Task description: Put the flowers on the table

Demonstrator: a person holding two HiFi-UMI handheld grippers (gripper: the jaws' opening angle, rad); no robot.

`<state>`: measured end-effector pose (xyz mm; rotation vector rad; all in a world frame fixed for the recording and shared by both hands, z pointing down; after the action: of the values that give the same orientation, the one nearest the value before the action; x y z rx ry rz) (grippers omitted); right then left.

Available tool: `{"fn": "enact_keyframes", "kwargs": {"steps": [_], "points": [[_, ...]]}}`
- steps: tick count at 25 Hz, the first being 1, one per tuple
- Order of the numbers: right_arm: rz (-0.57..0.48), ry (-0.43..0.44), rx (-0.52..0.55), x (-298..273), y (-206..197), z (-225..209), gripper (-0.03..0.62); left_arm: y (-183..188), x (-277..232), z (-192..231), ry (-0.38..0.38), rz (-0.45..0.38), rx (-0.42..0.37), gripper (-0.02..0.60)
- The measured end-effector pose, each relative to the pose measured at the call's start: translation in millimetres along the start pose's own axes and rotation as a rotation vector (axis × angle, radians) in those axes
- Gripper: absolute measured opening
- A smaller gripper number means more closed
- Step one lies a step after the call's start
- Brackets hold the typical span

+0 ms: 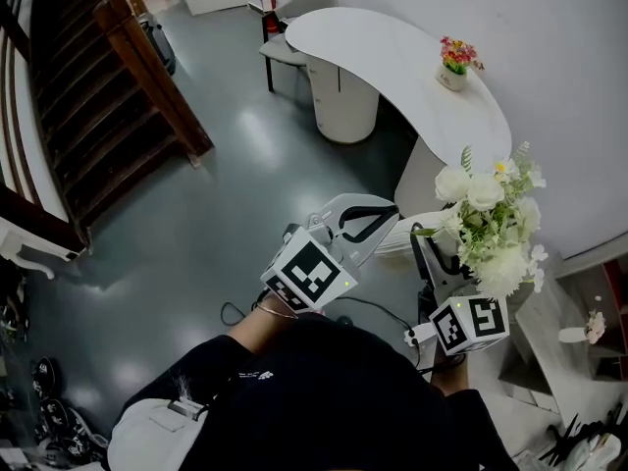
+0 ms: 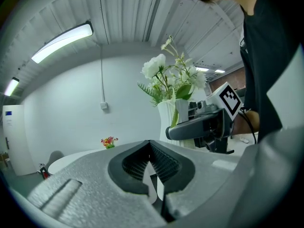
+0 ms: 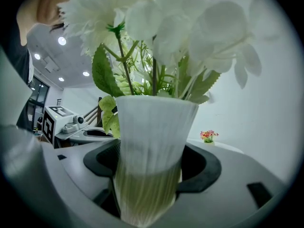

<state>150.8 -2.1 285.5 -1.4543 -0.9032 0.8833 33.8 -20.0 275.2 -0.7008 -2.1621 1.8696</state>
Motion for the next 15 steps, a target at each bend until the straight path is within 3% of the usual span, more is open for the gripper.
{"fn": "enact_keyframes", "kwargs": {"steps": [9, 15], "points": [[0.006, 0.005, -0.008, 0.9, -0.4, -0.7, 0.366, -2.3, 6.4, 1.8, 0.026, -0.001, 0.026, -0.002], [-0.012, 0.002, -0.009, -3.1, 0.1, -0.9, 0.367, -6.5, -0.7, 7.5, 0.003, -0.018, 0.026, -0.002]]}}
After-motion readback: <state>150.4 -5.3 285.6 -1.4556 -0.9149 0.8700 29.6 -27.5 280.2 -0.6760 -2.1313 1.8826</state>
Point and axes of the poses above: the fingertips, and each gripper's own axes: x backward along the fingers, z to its left, y out of its top, the point moved 4 cm from there along x, backward along the fingers, and after that the axes turned 3 degrees about x, right-handed, at the moved point
